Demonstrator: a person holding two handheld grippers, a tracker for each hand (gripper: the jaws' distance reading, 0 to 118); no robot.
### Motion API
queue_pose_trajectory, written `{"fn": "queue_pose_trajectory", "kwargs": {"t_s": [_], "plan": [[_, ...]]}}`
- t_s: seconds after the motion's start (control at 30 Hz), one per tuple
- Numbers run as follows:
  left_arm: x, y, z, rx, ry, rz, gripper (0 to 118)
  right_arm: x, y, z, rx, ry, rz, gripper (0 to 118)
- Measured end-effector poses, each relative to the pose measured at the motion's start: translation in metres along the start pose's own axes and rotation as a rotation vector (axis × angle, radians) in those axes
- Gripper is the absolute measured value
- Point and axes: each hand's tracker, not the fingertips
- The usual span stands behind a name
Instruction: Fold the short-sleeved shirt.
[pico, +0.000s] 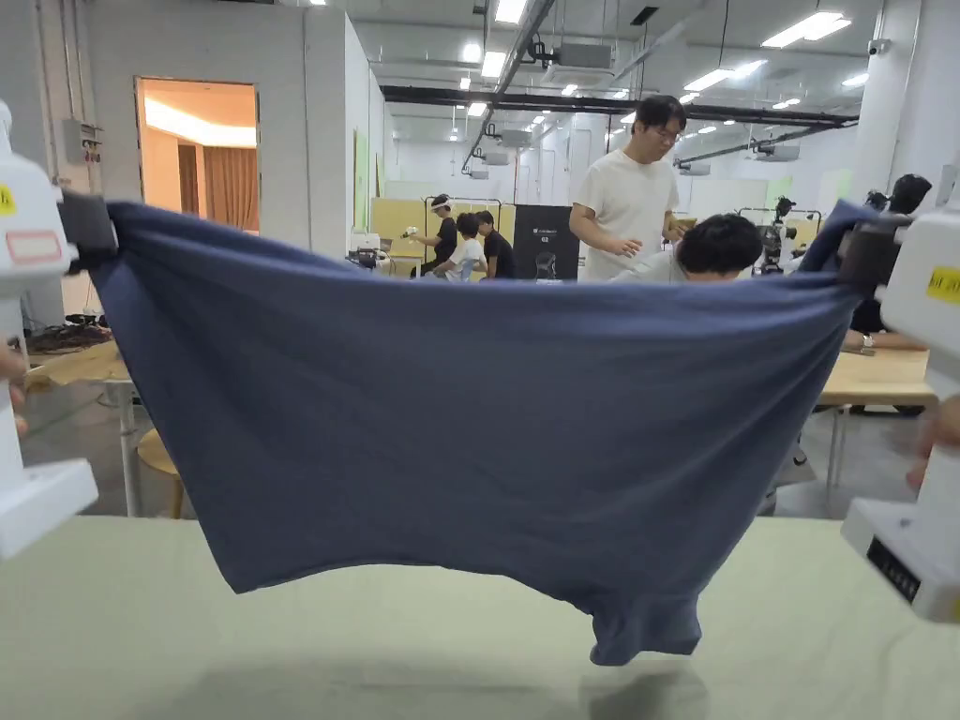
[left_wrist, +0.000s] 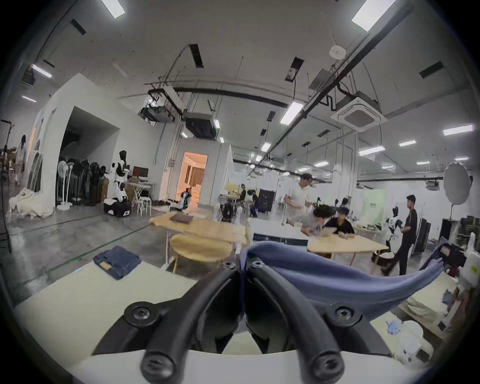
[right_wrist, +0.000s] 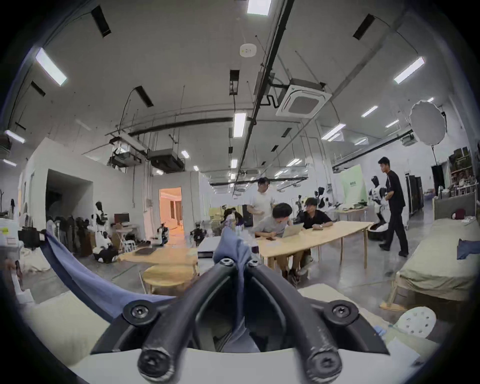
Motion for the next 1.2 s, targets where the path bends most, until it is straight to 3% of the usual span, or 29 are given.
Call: {"fn": "queue_pose_trajectory", "kwargs": {"t_s": [0.17, 0.27, 0.37, 0.57, 0.63, 0.73, 1.03, 1.07, 1.17, 1.2], "plan": [[-0.022, -0.098, 0.084, -0.167, 0.02, 0.001, 0, 0.013, -0.089, 0.09, -0.147, 0.003, 0.012, 1], [-0.036, -0.156, 0.141, -0.274, 0.051, 0.016, 0, 0.028, -0.144, 0.144, -0.258, -0.008, -0.057, 1], [-0.049, -0.212, 0.198, -0.397, 0.052, 0.031, 0, 0.038, -0.194, 0.199, -0.396, 0.0, -0.073, 1], [-0.061, -0.307, 0.282, -0.686, 0.039, -0.065, 0, 0.055, -0.277, 0.291, -0.63, -0.014, -0.038, 1], [-0.062, -0.334, 0.3, -0.754, 0.046, -0.092, 0, 0.06, -0.299, 0.313, -0.694, -0.018, -0.037, 1], [-0.079, -0.357, 0.311, -0.815, 0.056, -0.022, 0, 0.069, -0.319, 0.335, -0.727, -0.041, -0.023, 1], [-0.088, -0.382, 0.322, -0.836, 0.052, -0.066, 0, 0.083, -0.349, 0.354, -0.787, -0.057, 0.007, 1], [-0.086, -0.382, 0.325, -0.823, 0.056, -0.072, 2, 0.08, -0.351, 0.355, -0.784, -0.06, 0.024, 1], [-0.091, -0.374, 0.331, -0.799, 0.072, -0.067, 45, 0.079, -0.35, 0.358, -0.758, -0.047, 0.053, 5], [-0.092, -0.37, 0.336, -0.789, 0.069, -0.059, 65, 0.079, -0.346, 0.36, -0.735, -0.052, 0.059, 12]]}}
